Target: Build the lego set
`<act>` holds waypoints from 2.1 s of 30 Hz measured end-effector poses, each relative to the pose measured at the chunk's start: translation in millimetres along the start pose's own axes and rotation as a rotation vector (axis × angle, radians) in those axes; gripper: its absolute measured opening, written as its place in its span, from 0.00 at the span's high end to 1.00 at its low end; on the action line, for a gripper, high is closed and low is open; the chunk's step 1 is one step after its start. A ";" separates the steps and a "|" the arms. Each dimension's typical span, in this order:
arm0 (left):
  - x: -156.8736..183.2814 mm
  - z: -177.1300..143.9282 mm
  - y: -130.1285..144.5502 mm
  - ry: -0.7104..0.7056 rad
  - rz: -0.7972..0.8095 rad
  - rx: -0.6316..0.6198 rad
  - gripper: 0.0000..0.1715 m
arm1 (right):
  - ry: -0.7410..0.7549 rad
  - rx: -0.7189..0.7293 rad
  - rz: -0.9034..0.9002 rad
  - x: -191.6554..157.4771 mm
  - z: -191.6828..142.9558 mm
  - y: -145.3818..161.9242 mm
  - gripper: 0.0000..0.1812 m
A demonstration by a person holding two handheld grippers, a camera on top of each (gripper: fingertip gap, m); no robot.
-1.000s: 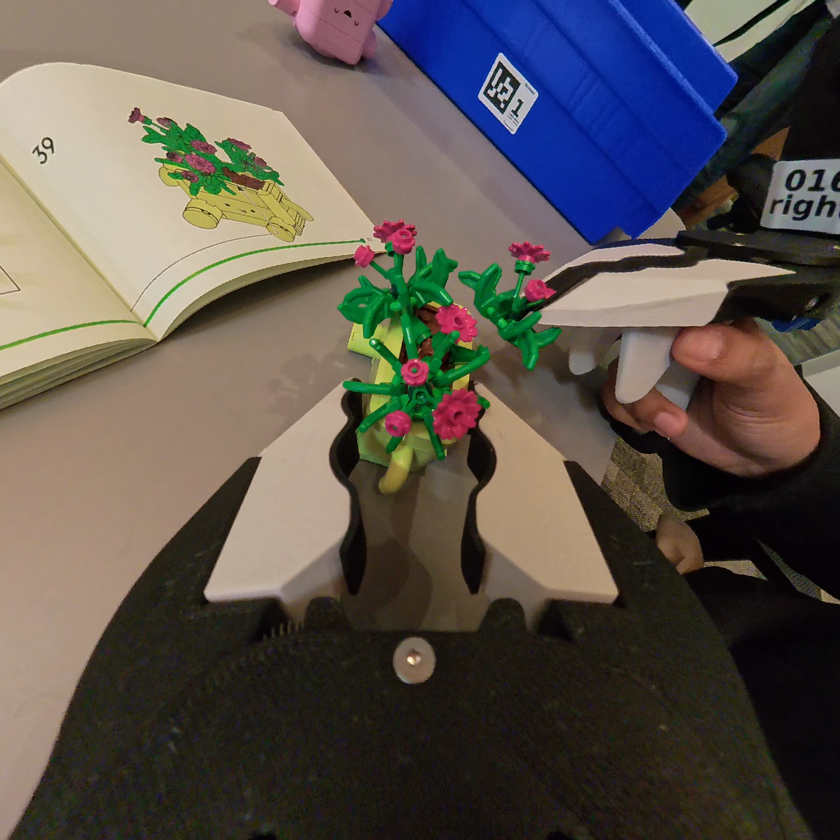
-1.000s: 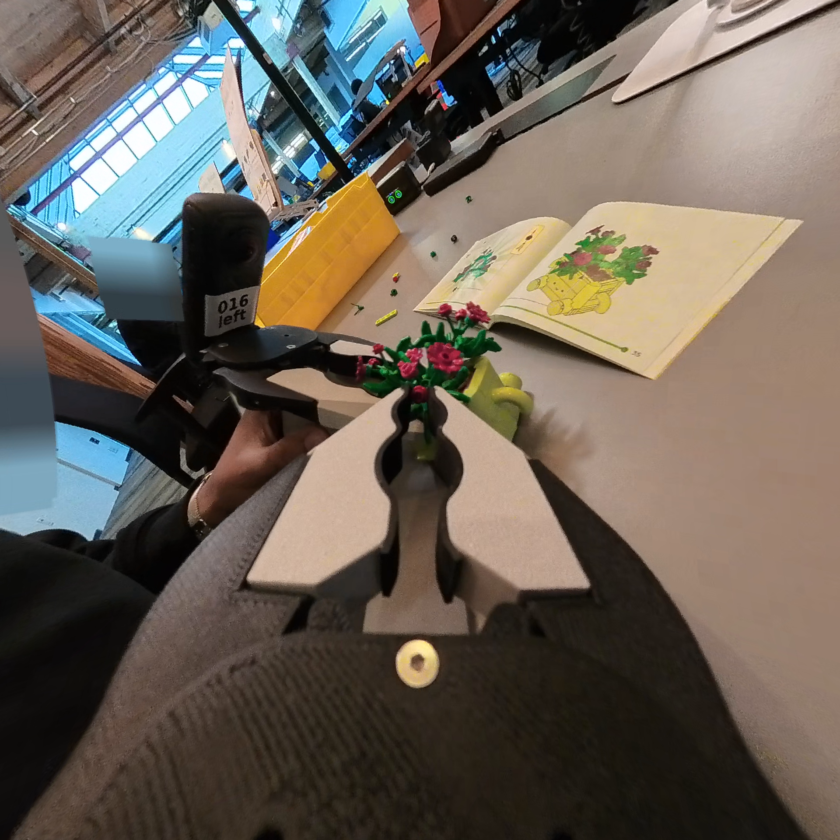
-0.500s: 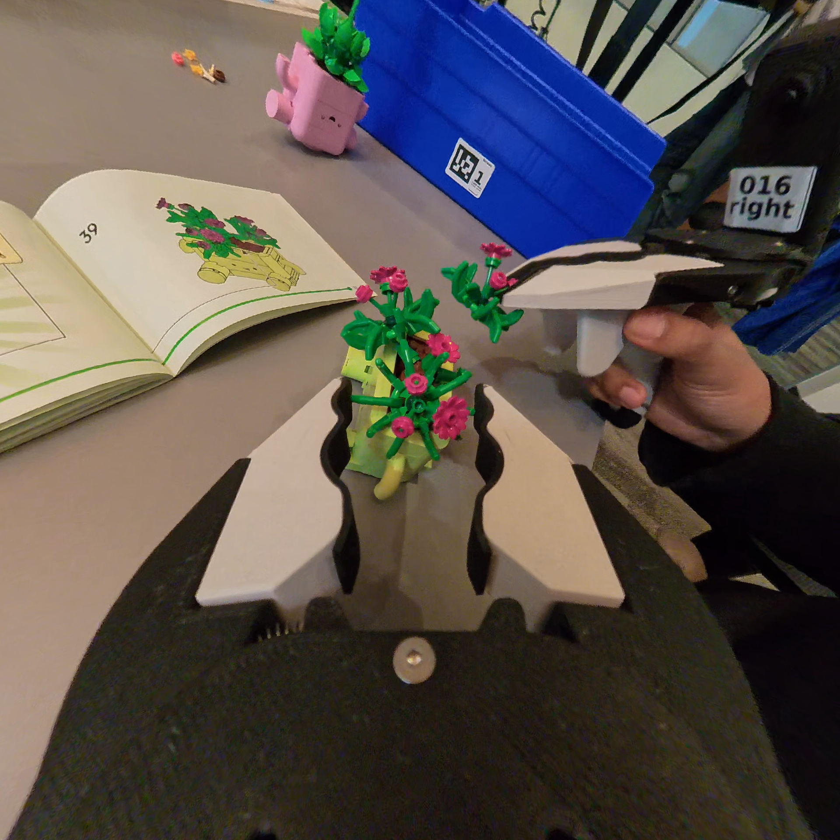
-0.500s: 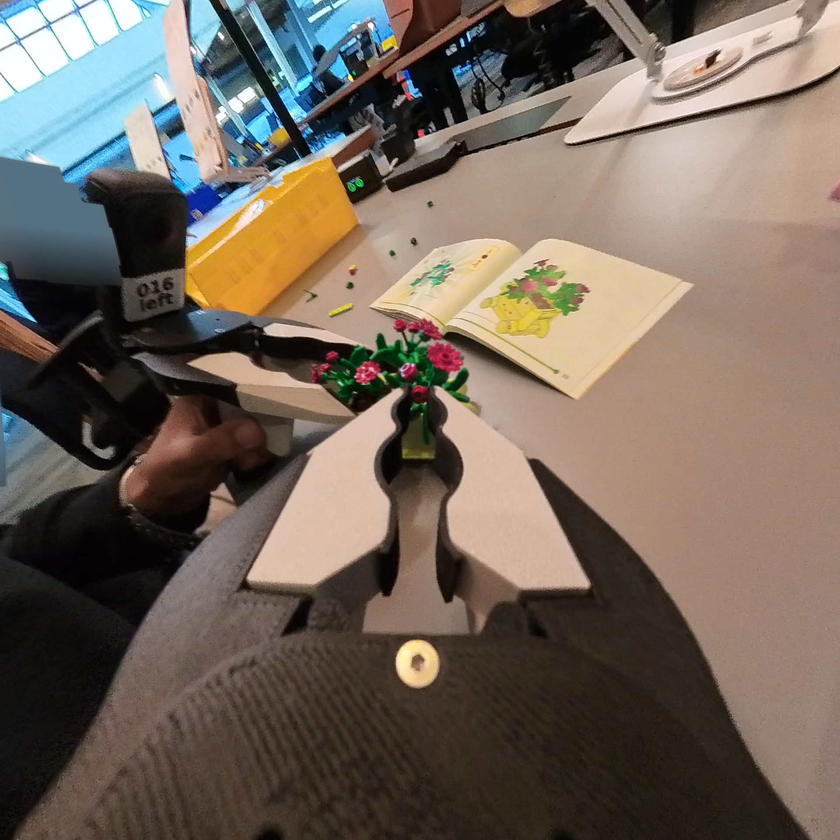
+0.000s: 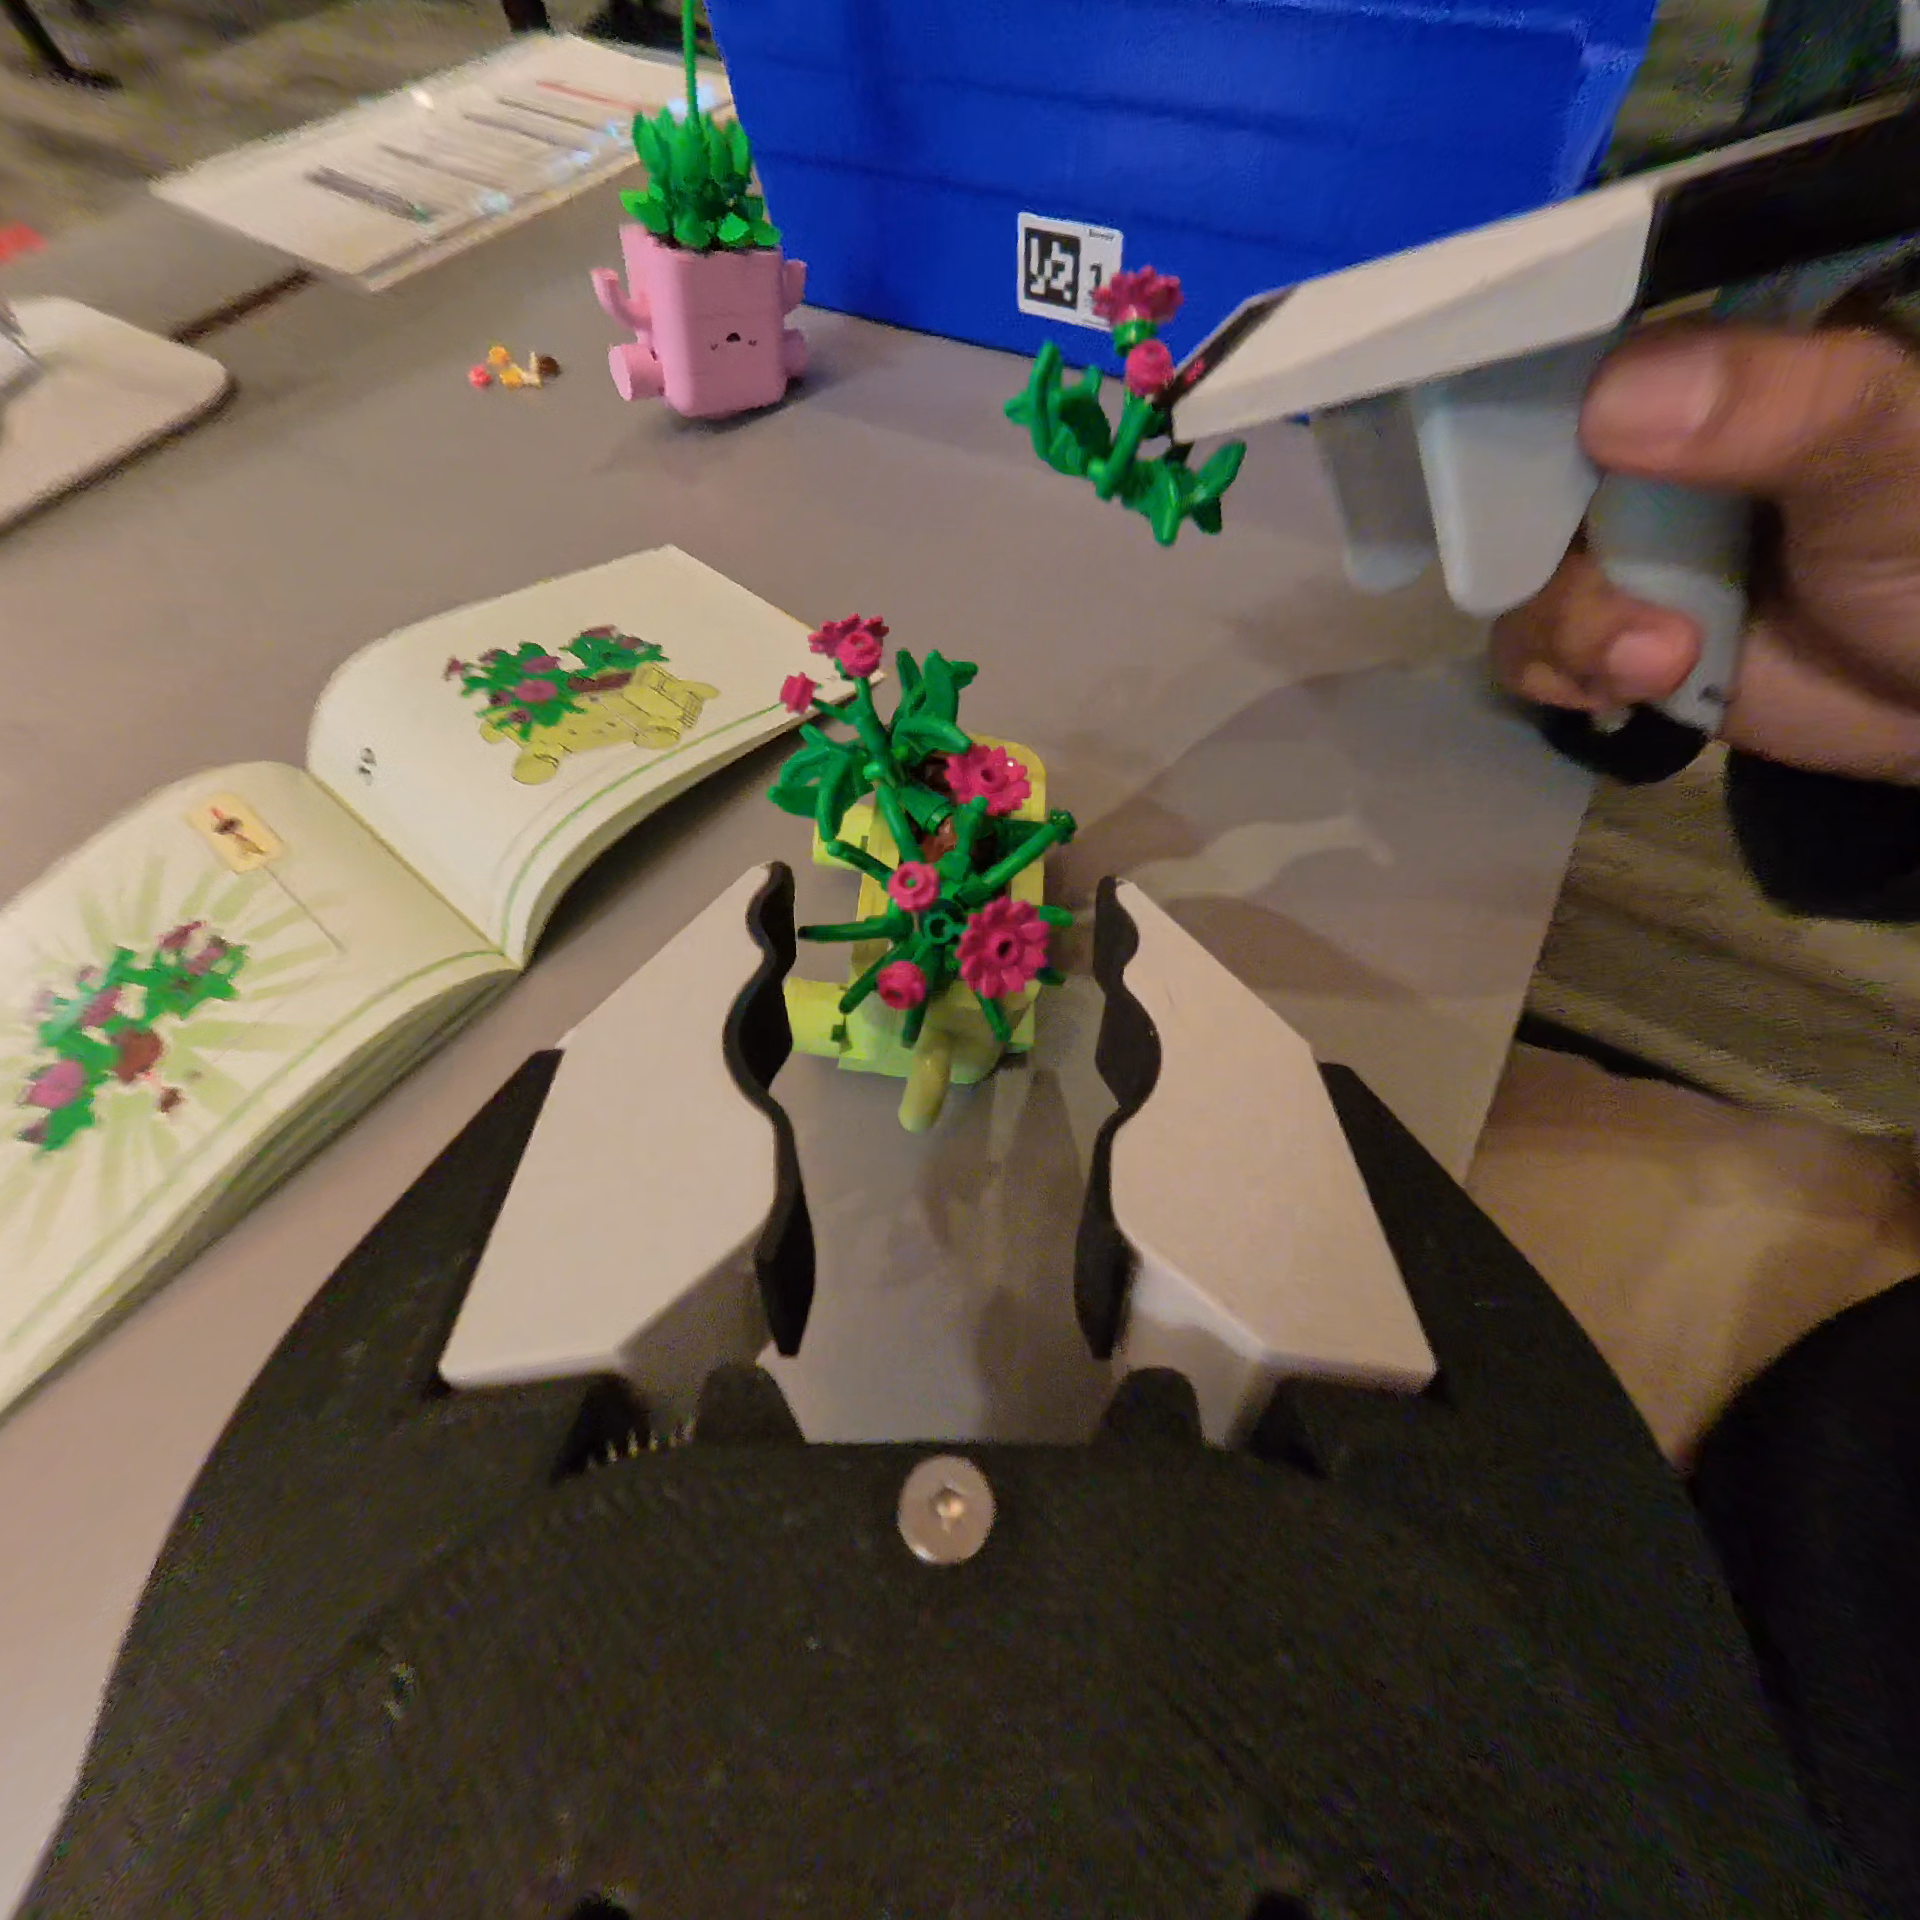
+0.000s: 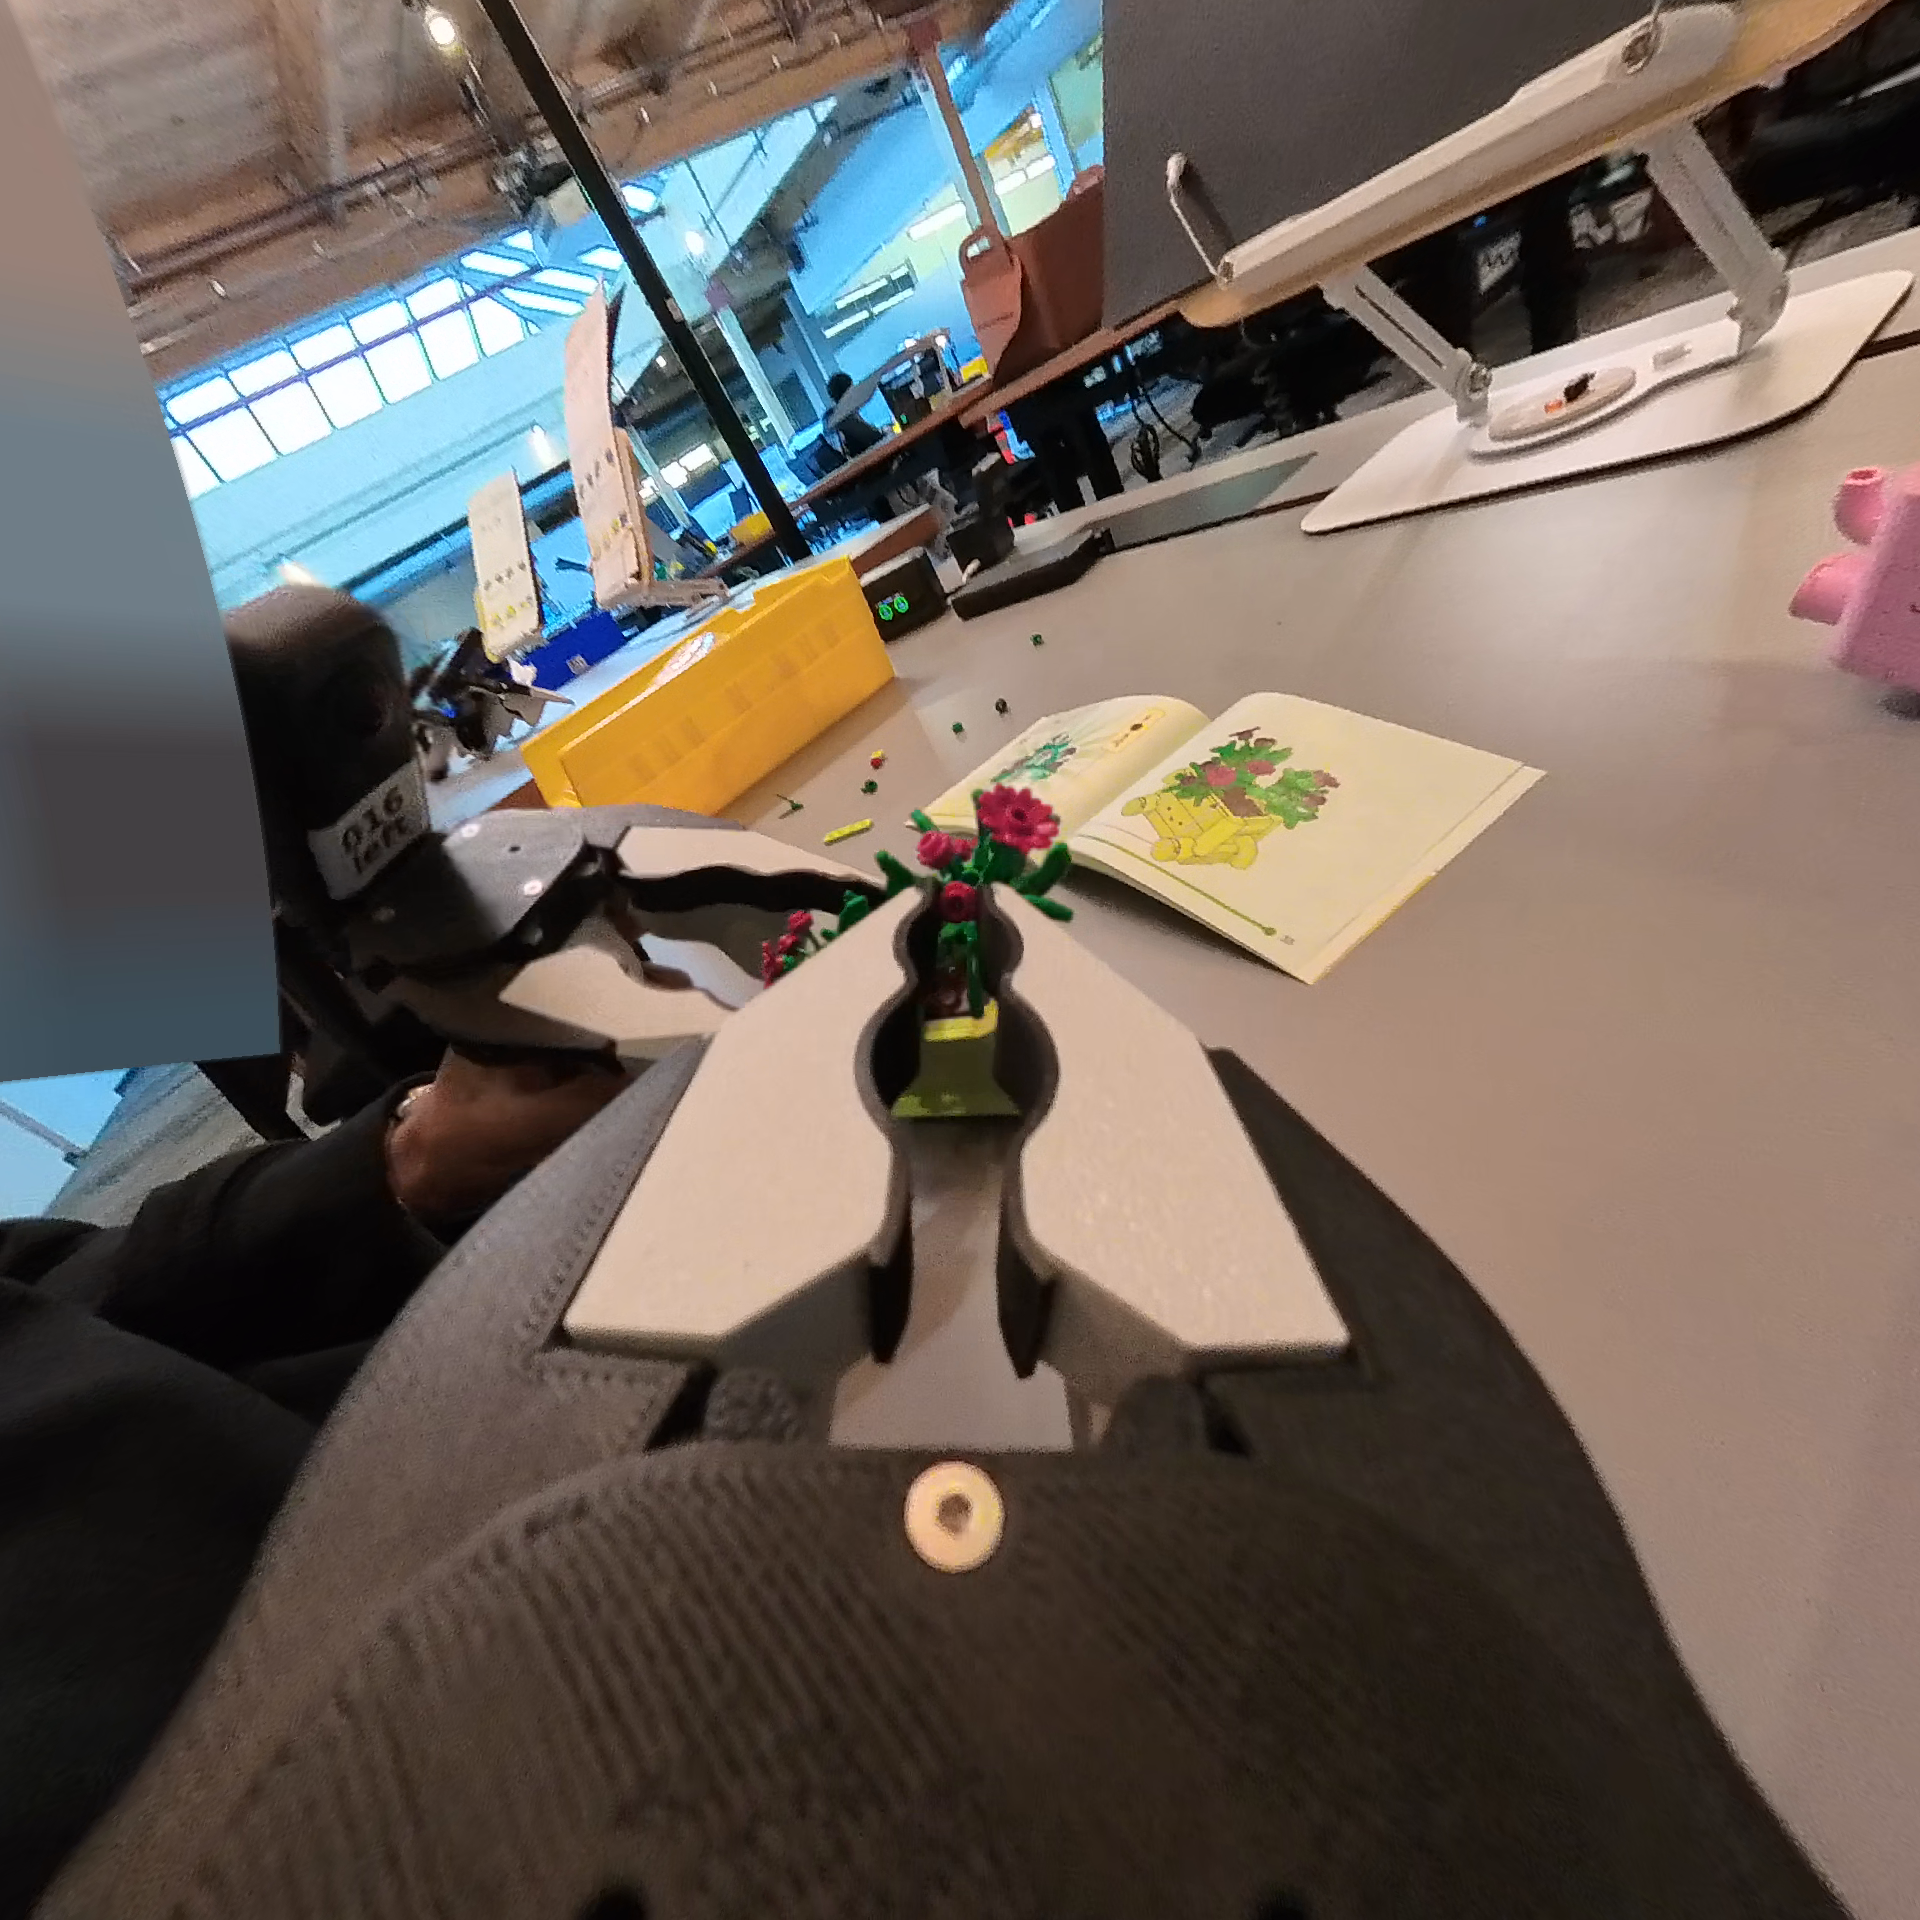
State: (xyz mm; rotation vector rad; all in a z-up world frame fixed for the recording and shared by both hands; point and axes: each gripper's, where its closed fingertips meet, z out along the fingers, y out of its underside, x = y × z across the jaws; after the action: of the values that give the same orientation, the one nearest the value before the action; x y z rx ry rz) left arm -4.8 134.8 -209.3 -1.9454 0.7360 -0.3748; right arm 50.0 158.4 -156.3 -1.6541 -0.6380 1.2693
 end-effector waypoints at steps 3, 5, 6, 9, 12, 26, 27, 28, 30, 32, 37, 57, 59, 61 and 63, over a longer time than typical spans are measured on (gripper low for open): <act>2.4 -5.5 -6.2 -0.084 0.124 0.050 0.67 | -0.031 0.036 0.014 -2.3 -4.2 -4.4 0.98; 5.6 -9.4 -12.0 -0.113 0.163 0.091 0.69 | -0.053 0.055 0.027 -3.9 -6.9 -6.6 0.98; 6.2 -9.9 -13.3 -0.118 0.163 0.096 0.69 | -0.064 0.061 0.037 -4.7 -8.2 -7.0 0.98; 4.0 -10.6 -15.6 -0.113 0.114 0.090 0.71 | -0.087 0.063 0.072 -5.5 -11.1 -4.7 0.98; 4.2 -14.0 -21.5 -0.094 0.087 0.098 0.76 | -0.100 0.069 0.092 -5.7 -12.5 -4.4 0.98; 1.8 -3.5 -20.5 -0.081 0.026 -0.091 0.89 | -0.106 0.078 0.101 -5.5 -14.0 -4.3 0.97; 1.0 -3.5 -20.5 -0.077 0.018 -0.099 0.90 | -0.107 0.079 0.102 -5.5 -14.2 -4.3 0.98; 0.0 -3.4 -20.1 -0.077 0.013 -0.106 0.90 | -0.108 0.080 0.104 -5.5 -14.5 -4.5 0.97; -4.9 -2.4 -16.9 -0.096 0.000 -0.132 0.90 | -0.111 0.083 0.110 -5.0 -15.0 -4.7 0.97; -7.8 -2.3 -15.9 -0.103 -0.003 -0.142 0.90 | -0.114 0.087 0.115 -4.7 -15.5 -5.3 0.98; -4.4 -4.5 -18.3 -0.043 -0.079 -0.106 0.75 | -0.117 0.094 0.126 -3.9 -16.3 -6.2 0.98; -7.2 21.6 21.6 -0.066 -0.182 -0.186 0.61 | -0.120 0.086 0.118 -6.1 -17.5 -3.9 0.97; -7.8 21.5 20.5 -0.059 -0.198 -0.177 0.69 | -0.118 0.083 0.112 -6.6 -17.6 -3.4 0.97; -6.2 20.5 18.0 -0.018 -0.233 -0.155 0.75 | -0.115 0.076 0.108 -6.7 -16.9 -2.3 0.97; -5.5 19.6 16.5 0.023 -0.276 -0.139 0.76 | -0.110 0.067 0.100 -7.3 -15.9 -0.9 0.97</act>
State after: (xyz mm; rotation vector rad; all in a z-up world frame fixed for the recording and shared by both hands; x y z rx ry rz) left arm -3.9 146.4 -232.8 -2.1851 0.5192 -0.5262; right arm 62.6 147.1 -151.5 -1.5859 -0.5786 1.4468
